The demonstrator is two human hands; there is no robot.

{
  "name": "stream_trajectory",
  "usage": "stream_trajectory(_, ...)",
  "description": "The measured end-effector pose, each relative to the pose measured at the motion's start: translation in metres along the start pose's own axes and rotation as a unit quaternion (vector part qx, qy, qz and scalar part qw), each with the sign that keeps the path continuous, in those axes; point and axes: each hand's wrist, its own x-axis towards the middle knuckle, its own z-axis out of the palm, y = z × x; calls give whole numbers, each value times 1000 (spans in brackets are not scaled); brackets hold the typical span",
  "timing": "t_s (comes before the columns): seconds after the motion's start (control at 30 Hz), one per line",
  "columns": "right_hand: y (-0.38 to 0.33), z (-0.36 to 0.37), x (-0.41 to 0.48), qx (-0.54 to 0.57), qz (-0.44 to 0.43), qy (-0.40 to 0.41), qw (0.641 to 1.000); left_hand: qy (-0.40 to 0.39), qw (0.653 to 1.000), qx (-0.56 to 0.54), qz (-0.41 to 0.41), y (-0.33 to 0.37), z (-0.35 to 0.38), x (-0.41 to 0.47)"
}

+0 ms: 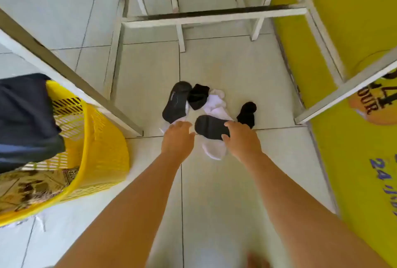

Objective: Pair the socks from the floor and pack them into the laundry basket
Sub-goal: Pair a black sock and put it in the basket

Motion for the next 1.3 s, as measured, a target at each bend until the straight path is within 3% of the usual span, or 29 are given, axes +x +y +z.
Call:
stream_trajectory(0.23, 9, 84, 63, -108, -45, -7, 993, 51, 998, -3, -32, -51, 63, 59)
stream_trajectory(0.47, 9, 117, 65, -188, -55, 22, 980, 73, 995, 7, -61, -77, 78, 68)
stream_trajectory(0.63, 11, 129, 73, -188, -45, 71, 979, 86, 994, 41, -53, -85, 83, 102)
stream_trajectory(0.87, -3, 116, 92, 8, 53, 275, 960, 107, 988, 99, -58, -87, 91, 144)
stream_trajectory(1.13, -1, 103, 120, 196, 93, 228, 949, 171, 978, 114, -27, -87, 86, 159)
stream_trajectory(1.3, -11, 86, 125, 324, 141, 203, 913, 286, 953, -102, -22, -68, 67, 150)
